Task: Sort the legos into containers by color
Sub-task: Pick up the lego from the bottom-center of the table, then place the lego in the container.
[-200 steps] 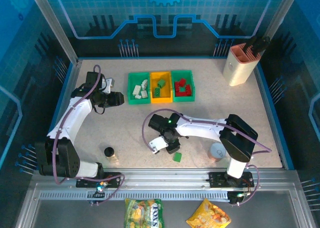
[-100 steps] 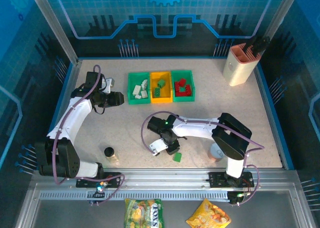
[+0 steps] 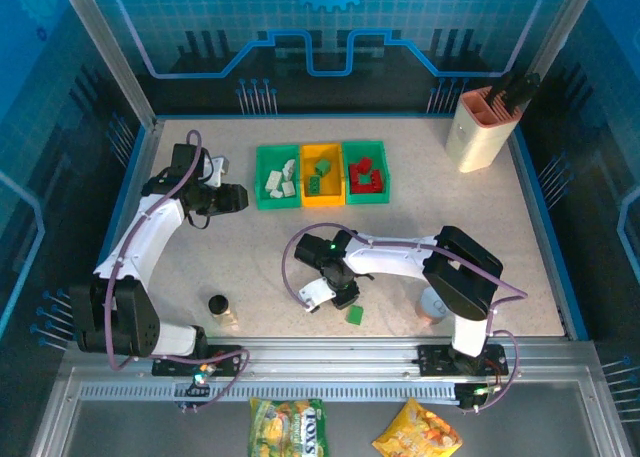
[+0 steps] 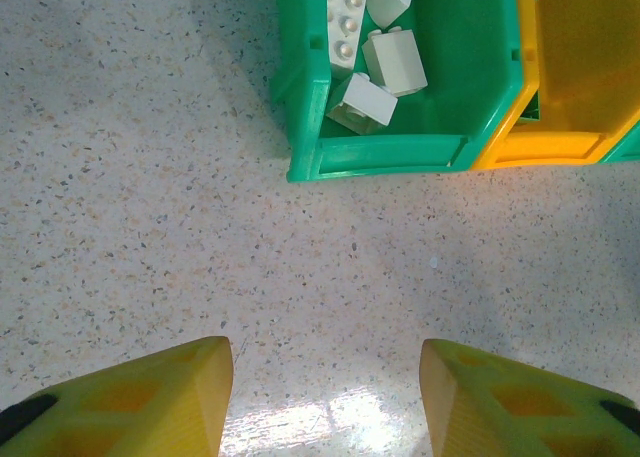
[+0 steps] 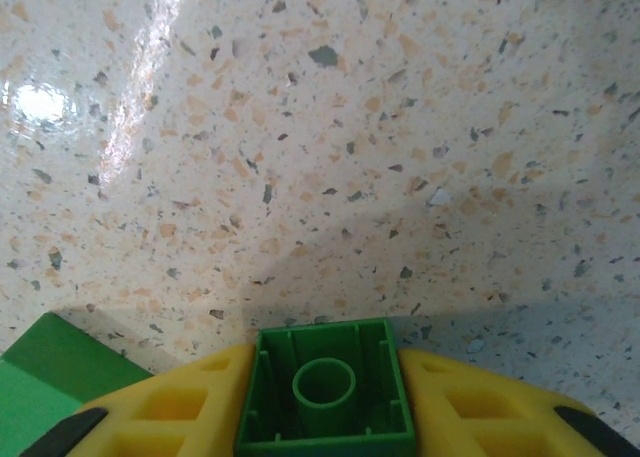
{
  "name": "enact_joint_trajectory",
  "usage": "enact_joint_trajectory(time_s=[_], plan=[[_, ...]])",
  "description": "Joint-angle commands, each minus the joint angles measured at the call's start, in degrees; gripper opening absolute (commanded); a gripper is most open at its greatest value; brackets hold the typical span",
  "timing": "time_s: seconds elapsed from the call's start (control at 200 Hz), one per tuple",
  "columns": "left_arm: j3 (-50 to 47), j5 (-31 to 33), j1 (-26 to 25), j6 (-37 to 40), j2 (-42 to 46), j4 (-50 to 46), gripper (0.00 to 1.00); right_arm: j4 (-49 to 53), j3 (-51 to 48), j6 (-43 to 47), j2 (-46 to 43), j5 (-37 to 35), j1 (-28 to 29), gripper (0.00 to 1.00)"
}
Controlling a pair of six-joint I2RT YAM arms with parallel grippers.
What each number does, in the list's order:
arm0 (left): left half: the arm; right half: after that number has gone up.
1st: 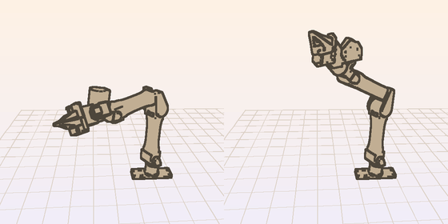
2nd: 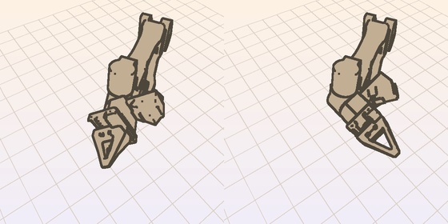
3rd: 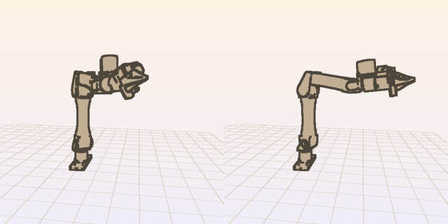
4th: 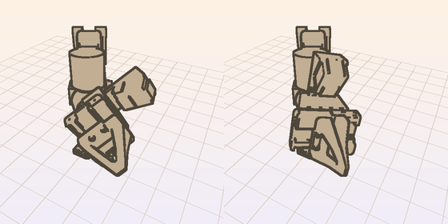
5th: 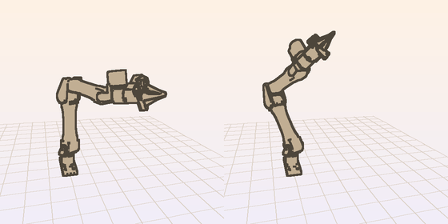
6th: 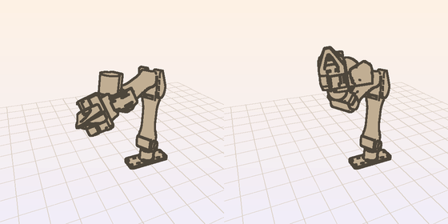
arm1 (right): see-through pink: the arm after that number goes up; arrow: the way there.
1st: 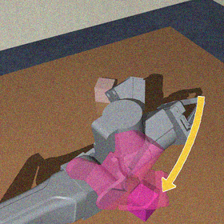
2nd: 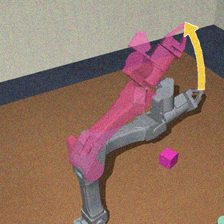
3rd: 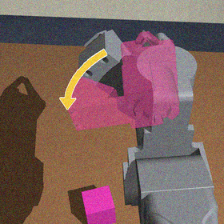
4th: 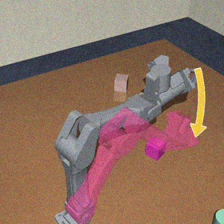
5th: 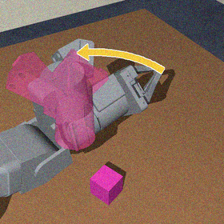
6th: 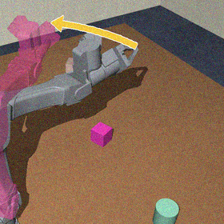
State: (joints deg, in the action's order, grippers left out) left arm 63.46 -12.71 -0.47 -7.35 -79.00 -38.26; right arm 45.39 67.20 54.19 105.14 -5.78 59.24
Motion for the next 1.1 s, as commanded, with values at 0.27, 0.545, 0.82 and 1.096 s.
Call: enact_joint_trajectory(time_s=[0.27, 0.545, 0.82, 1.096], plan=[[-0.71, 0.04, 0.69, 0.61, 1.12, -0.67, 0.53, 1.01, 1.71, -2.98, -3.31, 5.47, -1.43, 0.36], [-0.65, -0.03, 0.72, 0.63, 1.05, -0.67, 0.53, -5.10, 1.62, -8.20, -6.53, 11.49, -3.34, 0.35], [-0.62, -0.04, 0.71, 0.63, 1.11, -0.67, 0.53, -15.70, 1.14, -21.53, -7.93, 13.31, -6.26, 0.30], [-0.62, -0.17, 0.65, 0.67, 1.05, -0.54, 0.54, -24.82, 3.73, -45.67, -6.55, 5.97, -8.80, 0.24]])
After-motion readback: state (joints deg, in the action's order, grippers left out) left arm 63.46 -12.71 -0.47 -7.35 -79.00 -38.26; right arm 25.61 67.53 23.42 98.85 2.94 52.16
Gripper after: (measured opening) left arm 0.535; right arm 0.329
